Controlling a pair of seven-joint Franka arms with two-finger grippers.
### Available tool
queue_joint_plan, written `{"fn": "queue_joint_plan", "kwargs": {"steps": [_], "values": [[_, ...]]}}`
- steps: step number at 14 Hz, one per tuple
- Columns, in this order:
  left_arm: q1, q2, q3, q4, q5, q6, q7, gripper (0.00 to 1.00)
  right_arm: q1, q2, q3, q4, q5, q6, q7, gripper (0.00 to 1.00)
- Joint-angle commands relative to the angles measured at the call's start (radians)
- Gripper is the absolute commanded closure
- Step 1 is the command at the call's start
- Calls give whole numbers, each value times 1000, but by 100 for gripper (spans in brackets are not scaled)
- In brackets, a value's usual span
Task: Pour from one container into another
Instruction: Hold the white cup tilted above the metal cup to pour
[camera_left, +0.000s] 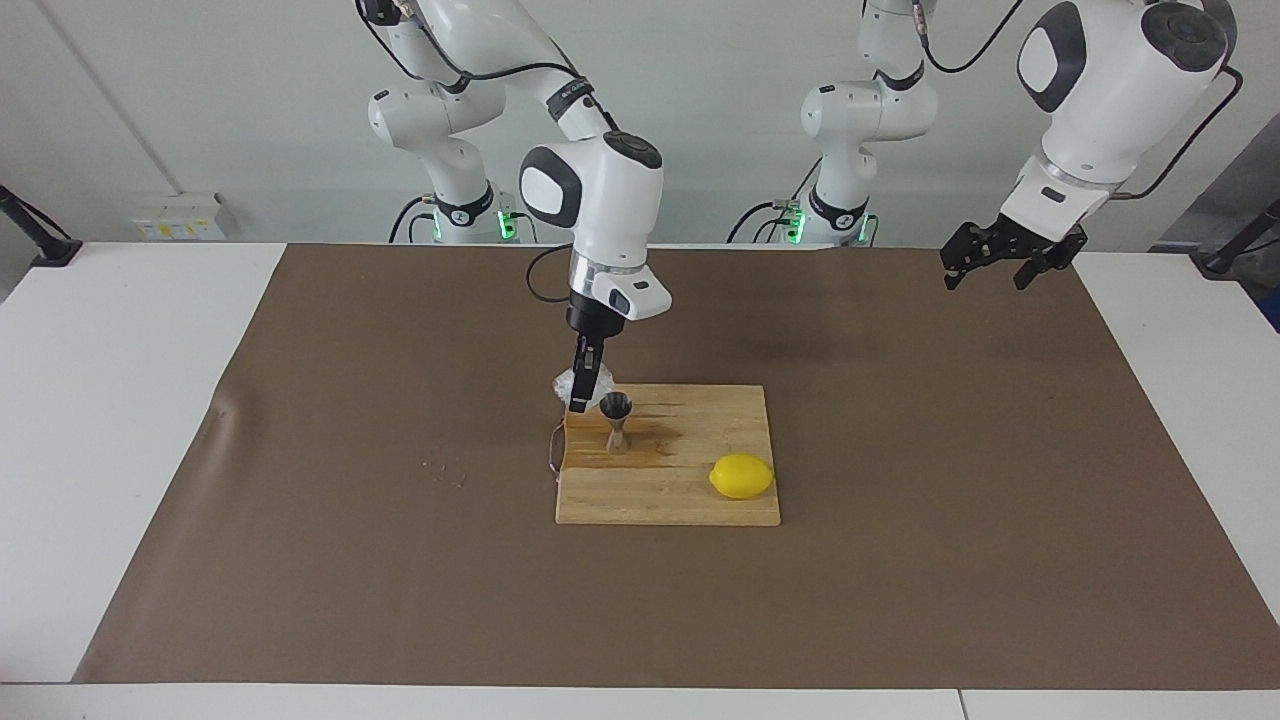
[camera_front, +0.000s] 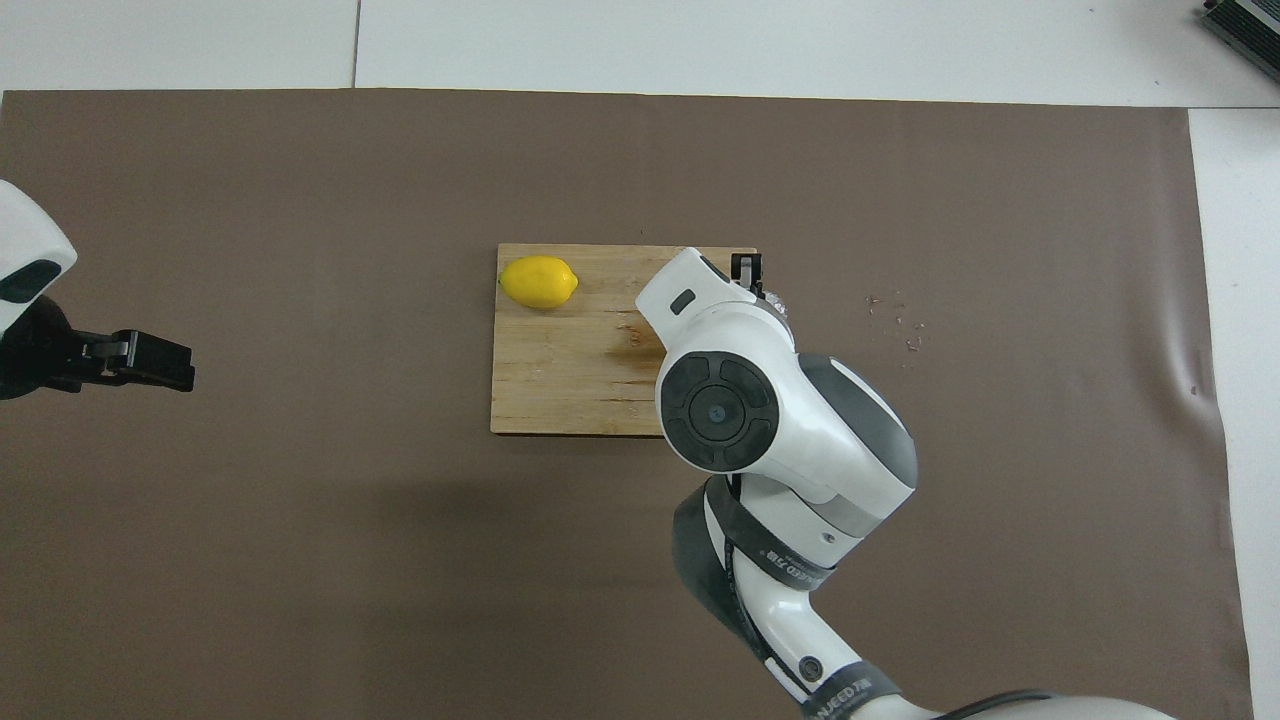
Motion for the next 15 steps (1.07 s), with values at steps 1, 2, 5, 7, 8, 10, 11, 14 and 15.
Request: {"fn": "queue_joint_plan", "kwargs": {"steps": [1,2,5,7,8,10,11,14,15], "values": [[5,-14,2,0,-11,-18,14,0,1,-9,2,-7,-34,3,36,68],[5,-14,2,0,-11,-17,14,0,1,-9,2,-7,-34,4,53,68],[5,-14,2,0,-9,-17,14,0,0,-9,4,-7,-32,6,62,68],[5,-14,2,0,-9,-18,14,0,-2,-8,5,-6,-20,6,73,68],[5,-14,2,0,-9,-17,14,0,-9,-8,5,-7,-17,18,75,67],[5,-14,2,0,-11,-17,14,0,-16,-6,5,-7,-14,45,75,67],[5,-14,2,0,-9,-18,14,0,-17,-8,5,-7,-11,47,75,67],[5,-14,2,0,-9,-17,14,0,-28,-14,5,-7,73,53,65,67],[5,-14,2,0,-11,-17,14,0,-37,-16,5,-7,87,55,65,67]]}}
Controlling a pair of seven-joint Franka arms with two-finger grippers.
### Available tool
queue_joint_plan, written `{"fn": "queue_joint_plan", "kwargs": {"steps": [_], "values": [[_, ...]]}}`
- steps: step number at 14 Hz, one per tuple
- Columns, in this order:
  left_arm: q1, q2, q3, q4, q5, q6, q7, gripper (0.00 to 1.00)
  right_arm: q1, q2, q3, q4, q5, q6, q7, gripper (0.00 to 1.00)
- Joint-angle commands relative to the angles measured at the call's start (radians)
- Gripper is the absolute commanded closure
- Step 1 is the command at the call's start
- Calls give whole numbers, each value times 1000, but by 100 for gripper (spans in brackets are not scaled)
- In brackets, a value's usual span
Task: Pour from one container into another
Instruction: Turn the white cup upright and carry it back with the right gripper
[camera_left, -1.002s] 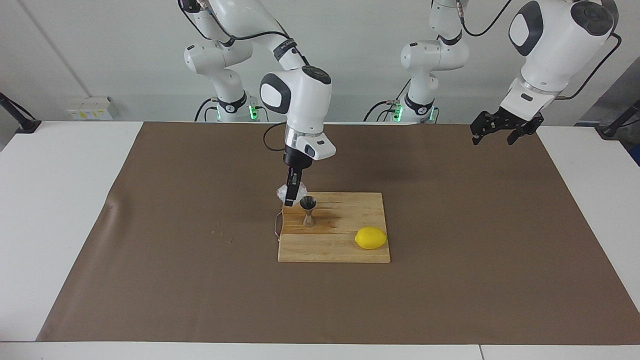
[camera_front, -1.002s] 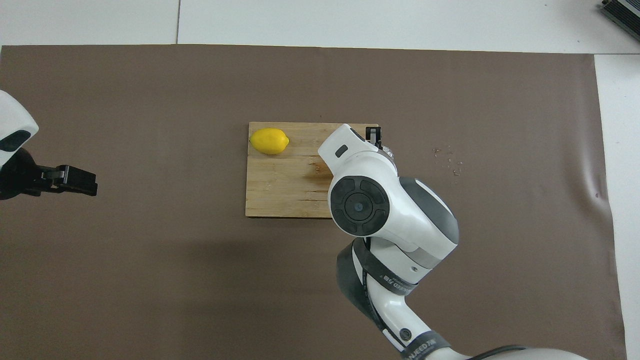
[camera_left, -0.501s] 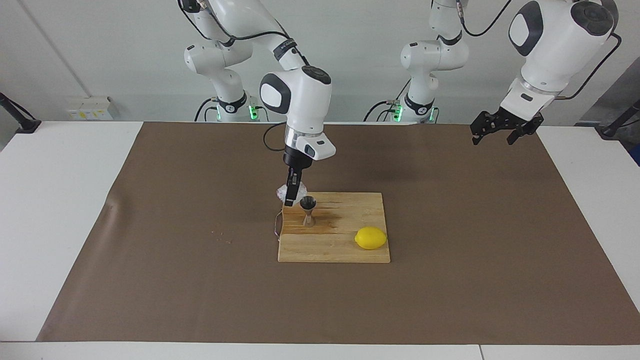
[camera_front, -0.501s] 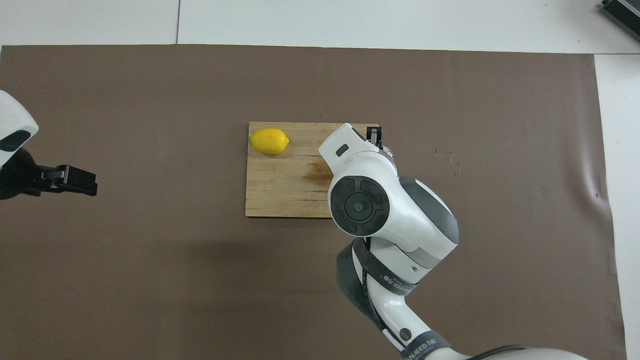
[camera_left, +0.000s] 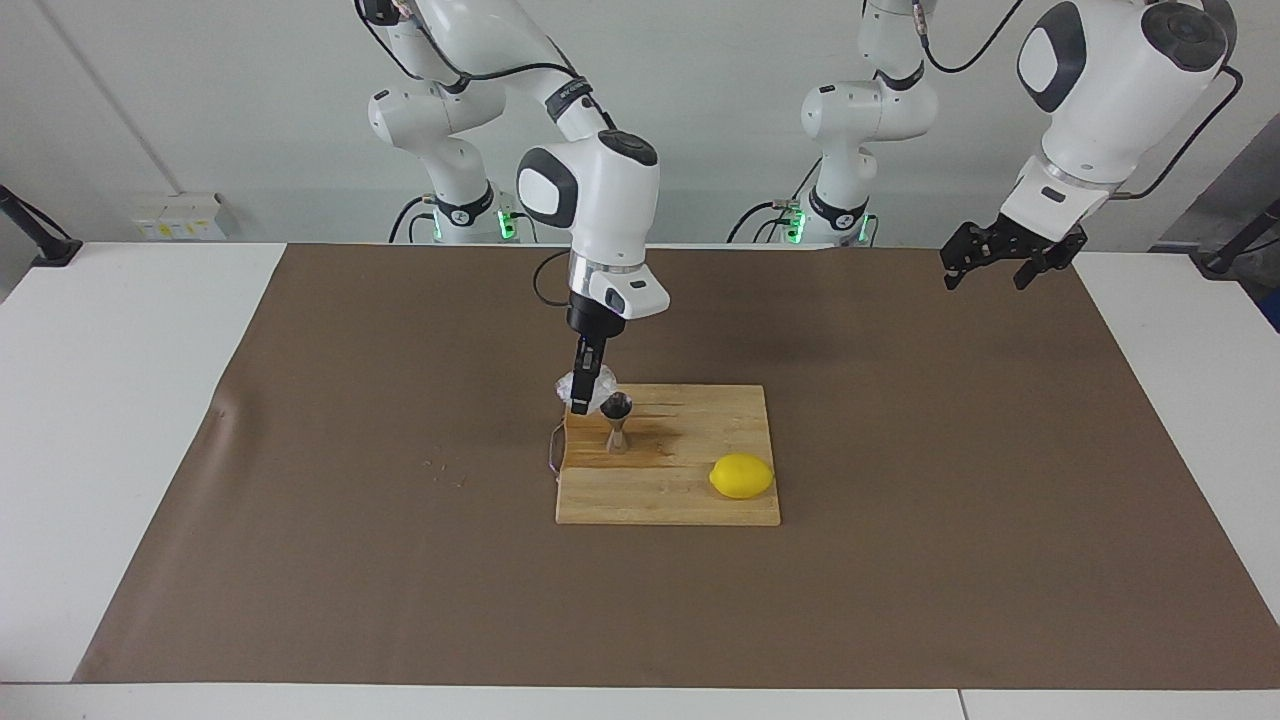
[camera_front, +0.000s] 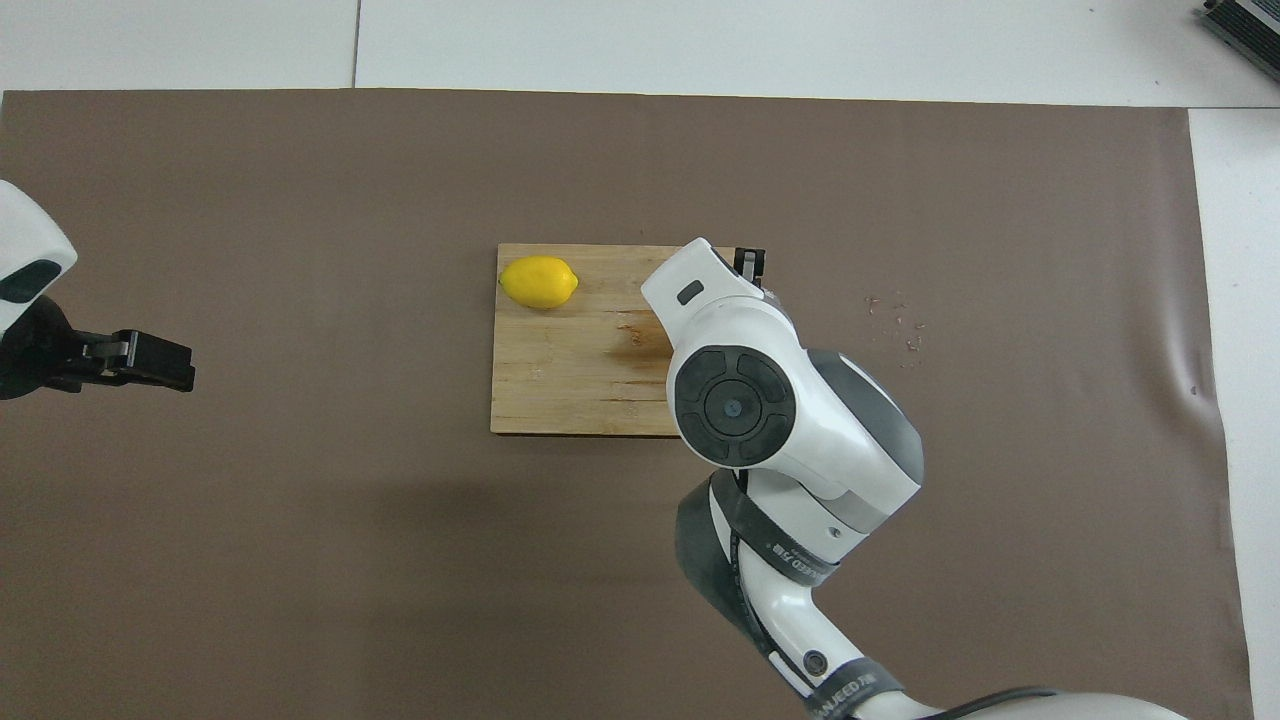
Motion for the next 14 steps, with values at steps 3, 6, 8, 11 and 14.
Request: {"fn": "queue_joint_plan", "kwargs": {"steps": [3,6,8,11,14], "values": [[5,-13,2,0,-11,-16,14,0,-31,-29,7,-8,94,15,-9,67],[5,-13,2,0,-9,-18,14,0,-67,-41,7,-8,212,16,-61,67],[5,-13,2,0,-9,-18,14,0,-104,-52,7,-12,324,33,-154,67],[5,-13,2,0,-9,-18,14,0,-176,-60,7,-14,528,35,-313,67],[5,-13,2,0,-9,-18,14,0,-248,-60,5,-29,672,36,-456,67]]}}
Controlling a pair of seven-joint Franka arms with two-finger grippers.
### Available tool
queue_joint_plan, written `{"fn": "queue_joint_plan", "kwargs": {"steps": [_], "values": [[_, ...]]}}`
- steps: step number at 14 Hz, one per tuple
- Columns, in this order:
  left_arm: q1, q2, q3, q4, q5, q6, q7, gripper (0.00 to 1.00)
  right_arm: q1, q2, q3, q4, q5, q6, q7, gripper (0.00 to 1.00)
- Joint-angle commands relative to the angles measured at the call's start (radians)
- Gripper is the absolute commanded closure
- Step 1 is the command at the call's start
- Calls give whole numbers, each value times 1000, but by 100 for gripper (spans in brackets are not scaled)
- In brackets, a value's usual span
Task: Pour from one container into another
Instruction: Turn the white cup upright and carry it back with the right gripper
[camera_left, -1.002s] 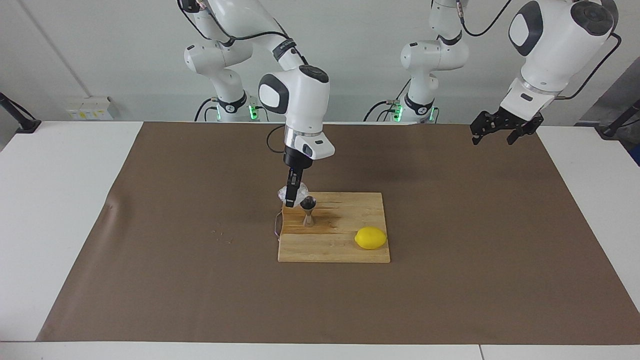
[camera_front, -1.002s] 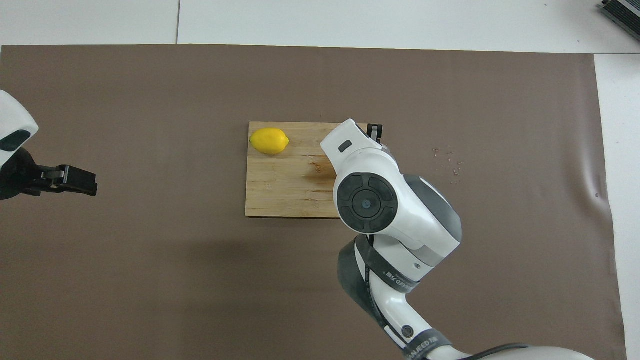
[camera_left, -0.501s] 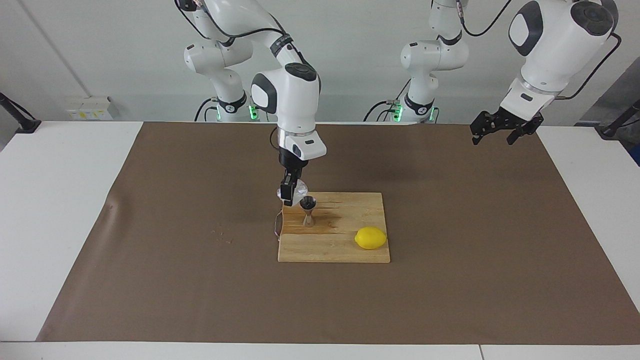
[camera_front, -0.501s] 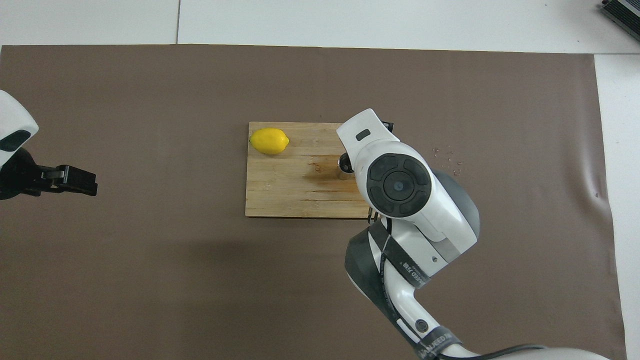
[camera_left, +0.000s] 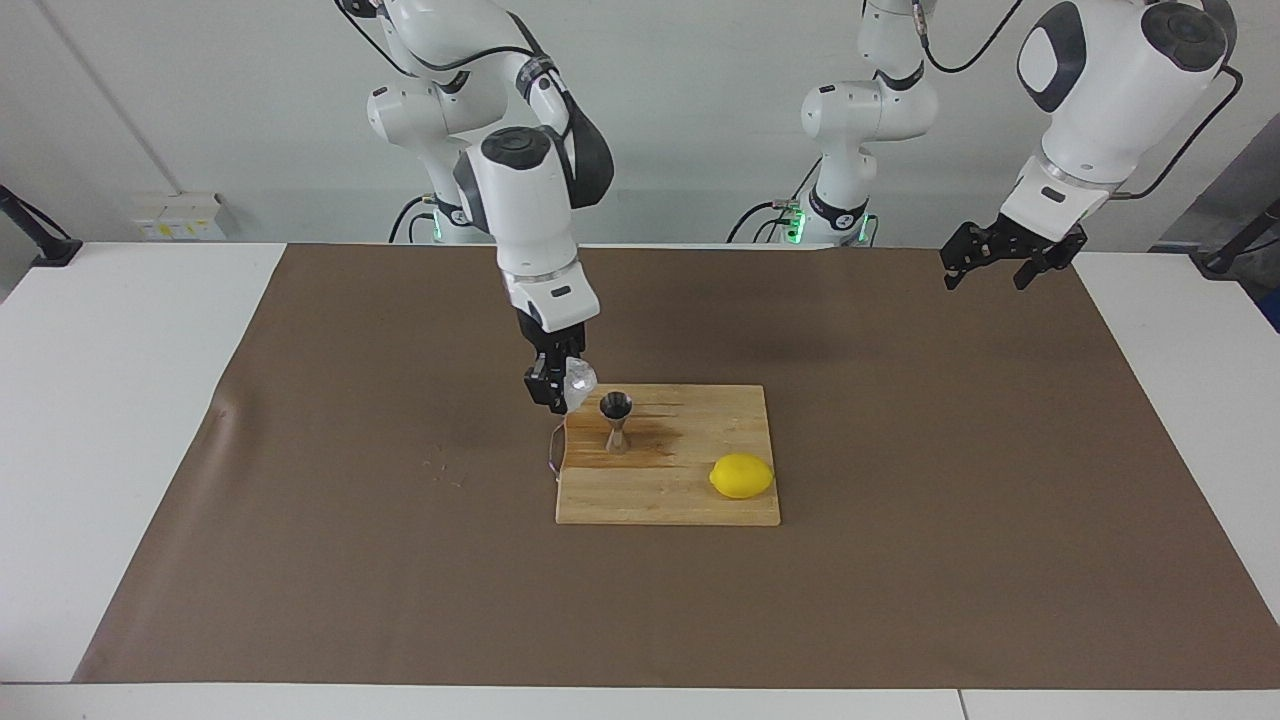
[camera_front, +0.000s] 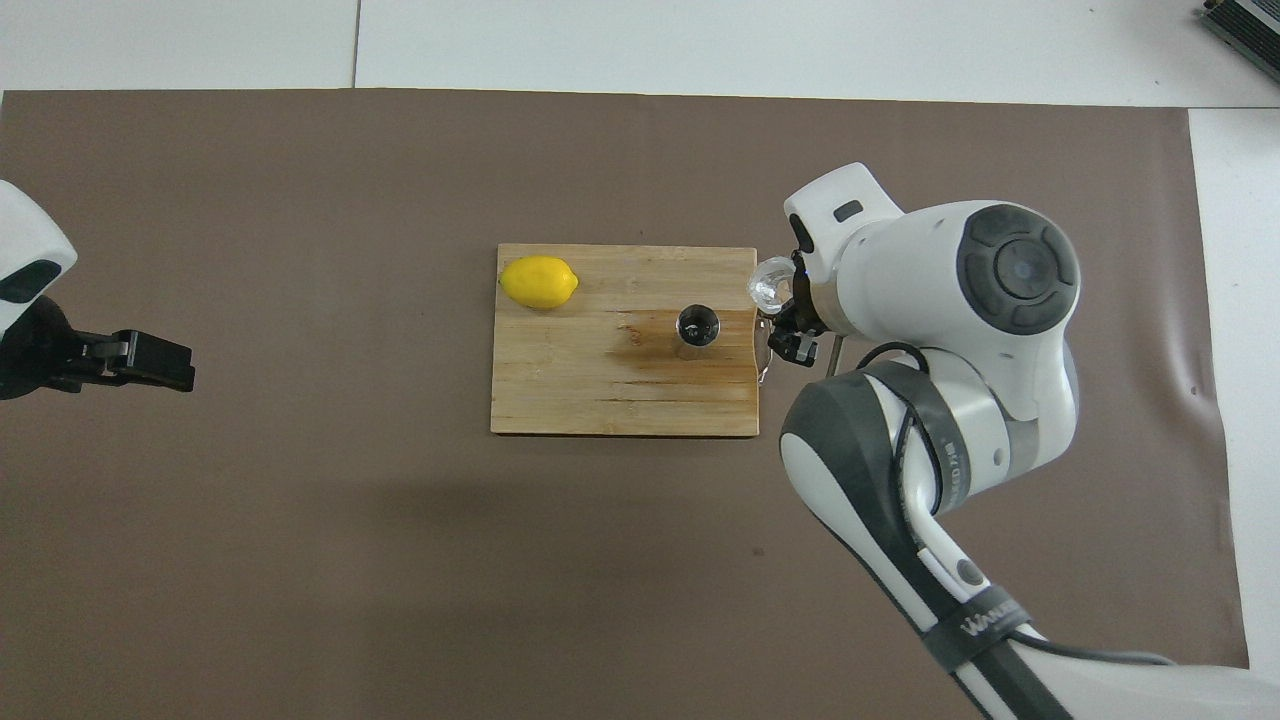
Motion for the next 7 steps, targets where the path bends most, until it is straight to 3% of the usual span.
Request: {"fn": "queue_joint_plan", "kwargs": {"steps": [1,5,7], "values": [[5,-13,2,0,-9,-16,14,0,-61,-18,9,-35,130,17,-106,67],[5,-13,2,0,-9,-18,14,0,-145,-41,9,-123,291,19,-271,67],[5,-13,2,0,-9,-18,14,0,-190,-31,9,-181,362,97,-414,67]]}}
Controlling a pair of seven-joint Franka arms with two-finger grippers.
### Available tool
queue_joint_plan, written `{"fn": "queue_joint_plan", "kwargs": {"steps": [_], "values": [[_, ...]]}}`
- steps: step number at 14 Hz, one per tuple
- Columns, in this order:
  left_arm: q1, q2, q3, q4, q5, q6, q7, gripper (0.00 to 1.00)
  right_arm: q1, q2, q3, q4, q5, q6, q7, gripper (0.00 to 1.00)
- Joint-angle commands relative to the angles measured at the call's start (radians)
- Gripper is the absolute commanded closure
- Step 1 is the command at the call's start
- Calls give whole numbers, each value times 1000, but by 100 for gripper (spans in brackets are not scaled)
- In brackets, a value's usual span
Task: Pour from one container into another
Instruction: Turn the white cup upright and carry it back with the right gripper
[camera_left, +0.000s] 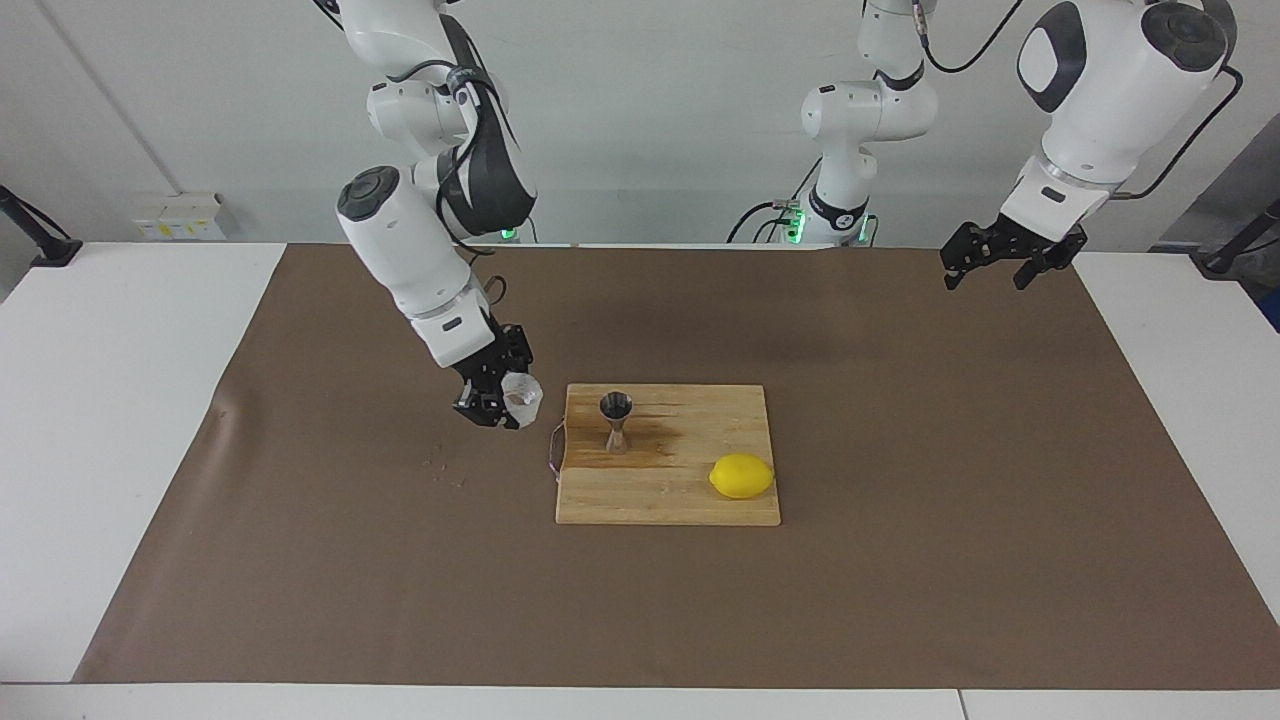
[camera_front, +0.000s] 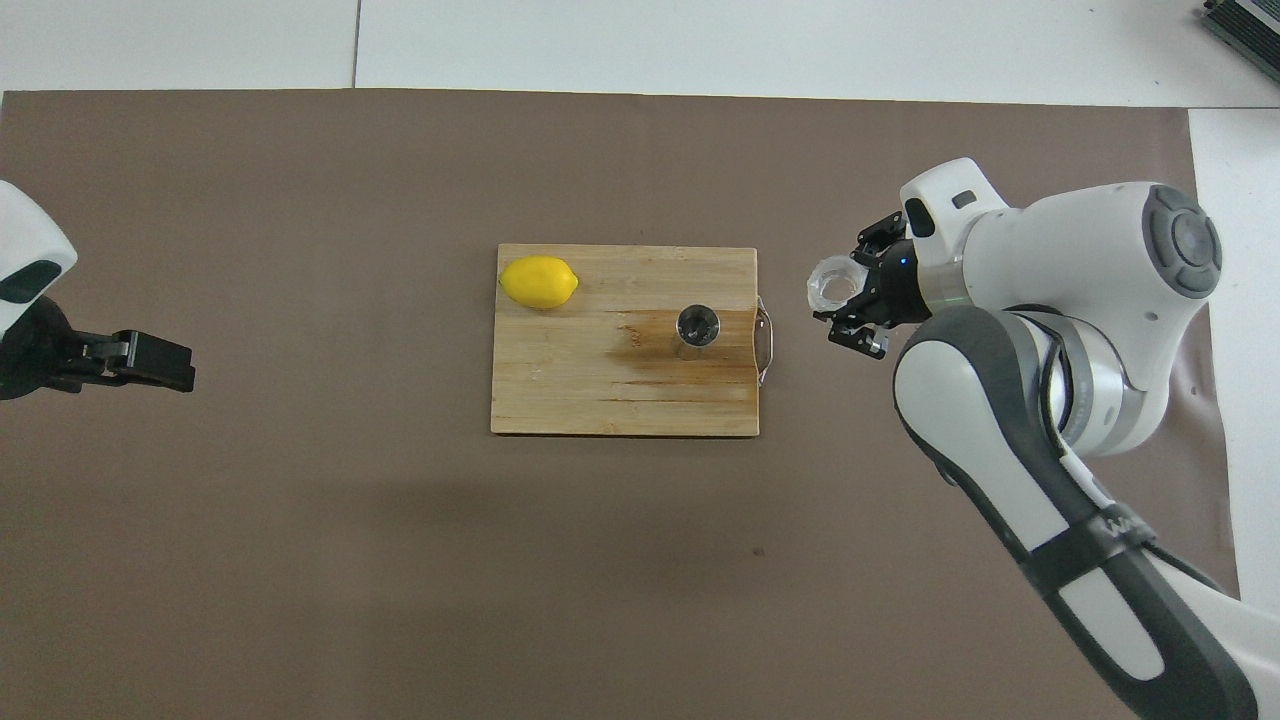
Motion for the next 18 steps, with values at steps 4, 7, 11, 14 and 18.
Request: {"fn": "queue_joint_plan", "kwargs": {"steps": [4,7,11,14,18], "values": [[5,-13,4,2,-9,1,15,0,-143,15,9,-165,219,157,-389,67],[7,-10,5,0,-9,68,15,0,-198,35,9,-210,301,159,-547,65],[7,-7,5,0,-8,147,20,0,-236,117,9,-224,364,160,-753,58],[7,-9,5,-4,-8,130,17,0,-236,127,9,-219,401,163,-807,0],[7,-12,5,-4,-8,82,15,0,-190,40,5,-221,376,127,-612,0]]}}
